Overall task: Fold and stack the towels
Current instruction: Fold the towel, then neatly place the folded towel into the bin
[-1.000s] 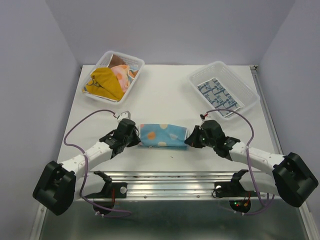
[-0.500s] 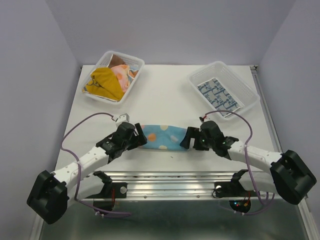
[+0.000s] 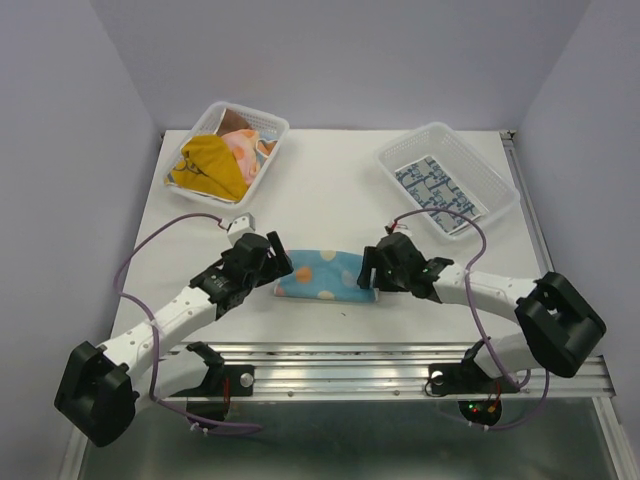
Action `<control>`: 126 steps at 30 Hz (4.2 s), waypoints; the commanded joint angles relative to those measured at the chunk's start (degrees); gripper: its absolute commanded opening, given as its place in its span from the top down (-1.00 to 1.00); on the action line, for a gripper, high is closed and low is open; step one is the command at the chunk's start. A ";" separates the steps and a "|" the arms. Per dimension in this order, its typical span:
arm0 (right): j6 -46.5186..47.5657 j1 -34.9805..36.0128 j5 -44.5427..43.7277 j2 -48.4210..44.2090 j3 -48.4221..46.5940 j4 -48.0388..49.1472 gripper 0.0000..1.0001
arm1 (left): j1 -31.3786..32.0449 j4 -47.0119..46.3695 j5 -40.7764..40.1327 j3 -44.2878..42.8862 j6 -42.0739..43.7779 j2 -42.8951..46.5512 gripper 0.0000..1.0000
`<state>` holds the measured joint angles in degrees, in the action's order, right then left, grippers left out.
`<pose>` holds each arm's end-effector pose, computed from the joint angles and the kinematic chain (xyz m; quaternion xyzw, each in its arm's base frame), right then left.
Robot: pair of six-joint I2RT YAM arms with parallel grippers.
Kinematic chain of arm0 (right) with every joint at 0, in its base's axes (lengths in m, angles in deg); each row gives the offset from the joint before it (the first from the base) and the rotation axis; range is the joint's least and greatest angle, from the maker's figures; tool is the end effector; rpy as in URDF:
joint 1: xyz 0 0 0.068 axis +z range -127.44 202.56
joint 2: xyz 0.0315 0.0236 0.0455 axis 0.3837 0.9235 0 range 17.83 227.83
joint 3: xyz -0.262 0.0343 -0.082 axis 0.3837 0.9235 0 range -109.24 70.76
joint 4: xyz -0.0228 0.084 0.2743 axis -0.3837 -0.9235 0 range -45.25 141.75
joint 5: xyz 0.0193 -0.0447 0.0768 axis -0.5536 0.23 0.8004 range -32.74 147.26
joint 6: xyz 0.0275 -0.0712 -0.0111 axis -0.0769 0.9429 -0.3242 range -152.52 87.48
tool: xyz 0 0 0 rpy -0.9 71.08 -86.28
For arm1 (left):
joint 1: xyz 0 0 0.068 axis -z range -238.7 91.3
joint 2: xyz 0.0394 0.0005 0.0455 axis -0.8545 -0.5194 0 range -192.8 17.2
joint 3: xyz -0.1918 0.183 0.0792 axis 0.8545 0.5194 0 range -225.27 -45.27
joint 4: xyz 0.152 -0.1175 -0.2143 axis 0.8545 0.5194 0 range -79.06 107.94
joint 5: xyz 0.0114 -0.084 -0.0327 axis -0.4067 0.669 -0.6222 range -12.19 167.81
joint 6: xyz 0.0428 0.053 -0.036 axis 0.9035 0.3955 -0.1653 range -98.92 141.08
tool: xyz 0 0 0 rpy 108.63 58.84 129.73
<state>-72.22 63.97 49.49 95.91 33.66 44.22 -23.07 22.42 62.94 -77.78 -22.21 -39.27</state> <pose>0.2326 0.1933 0.1379 0.0101 0.9333 0.1816 0.3097 0.2193 -0.1364 0.2013 -0.1180 0.8754 -0.2001 0.4240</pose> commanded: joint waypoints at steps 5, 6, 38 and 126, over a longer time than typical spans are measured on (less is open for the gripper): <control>-2.48 3.15 -5.15 5.93 -3.15 -2.31 -0.50 | 0.22 0.03 -2.70 -1.41 1.10 -0.40 -0.97; -2.83 3.59 -5.50 6.46 -3.76 -2.58 -0.44 | 0.22 -0.23 -2.70 -1.15 1.10 -0.31 -0.98; 52.16 -9.41 -10.60 -7.05 -5.71 -9.96 0.99 | 0.22 -3.40 -2.18 0.08 3.56 -0.92 -0.98; 132.70 -49.14 36.58 -0.92 -24.95 -0.30 0.99 | 0.22 -6.30 -14.31 -1.76 7.60 -6.90 -0.98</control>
<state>56.54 14.75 75.94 95.19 9.66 38.32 -23.07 16.54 50.37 -76.95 -14.74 -45.68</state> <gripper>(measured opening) 0.158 0.986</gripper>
